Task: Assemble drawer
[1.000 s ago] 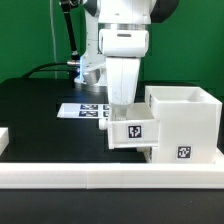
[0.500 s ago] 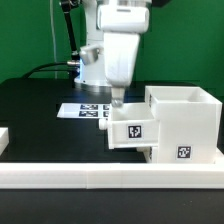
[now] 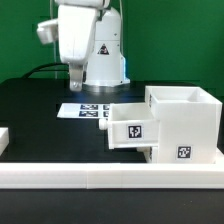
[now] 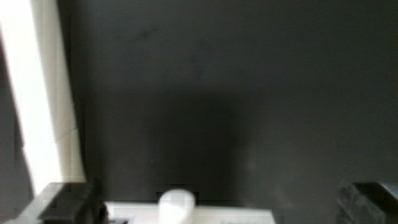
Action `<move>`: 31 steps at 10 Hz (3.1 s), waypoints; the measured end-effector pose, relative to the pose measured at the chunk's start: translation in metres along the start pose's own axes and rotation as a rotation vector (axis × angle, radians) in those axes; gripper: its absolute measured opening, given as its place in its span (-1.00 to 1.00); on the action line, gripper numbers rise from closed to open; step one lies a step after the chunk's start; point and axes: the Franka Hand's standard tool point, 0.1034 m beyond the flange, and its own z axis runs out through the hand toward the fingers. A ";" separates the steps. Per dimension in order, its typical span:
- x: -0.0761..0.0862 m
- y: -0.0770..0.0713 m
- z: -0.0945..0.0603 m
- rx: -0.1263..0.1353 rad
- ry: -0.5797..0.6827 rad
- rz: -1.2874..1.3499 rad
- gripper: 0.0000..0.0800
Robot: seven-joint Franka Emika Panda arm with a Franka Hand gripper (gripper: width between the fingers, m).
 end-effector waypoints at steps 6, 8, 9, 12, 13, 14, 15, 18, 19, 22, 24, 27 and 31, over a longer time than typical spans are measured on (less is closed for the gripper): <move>0.009 -0.033 0.080 0.091 0.050 -0.001 0.62; 0.020 -0.034 0.085 0.100 0.054 -0.005 0.62; 0.026 -0.034 0.085 0.101 0.056 -0.006 0.62; 0.045 -0.029 0.081 0.097 0.048 0.088 0.62; 0.053 -0.026 0.076 0.094 0.044 0.121 0.62; 0.060 -0.022 0.071 0.095 0.038 0.136 0.62; 0.062 -0.019 0.069 0.097 0.034 0.149 0.62; 0.073 -0.015 0.066 0.087 0.032 0.148 0.62; 0.073 -0.015 0.066 0.088 0.032 0.147 0.62; 0.071 -0.016 0.067 0.090 0.032 0.147 0.62; 0.072 -0.016 0.067 0.090 0.031 0.146 0.62; 0.088 -0.018 0.071 0.100 0.045 0.058 0.62; 0.101 -0.020 0.071 0.111 0.047 0.015 0.62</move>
Offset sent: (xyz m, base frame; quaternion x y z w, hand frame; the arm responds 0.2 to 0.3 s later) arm -0.0096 0.0062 -0.0554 0.0182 0.0303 -0.0173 0.9992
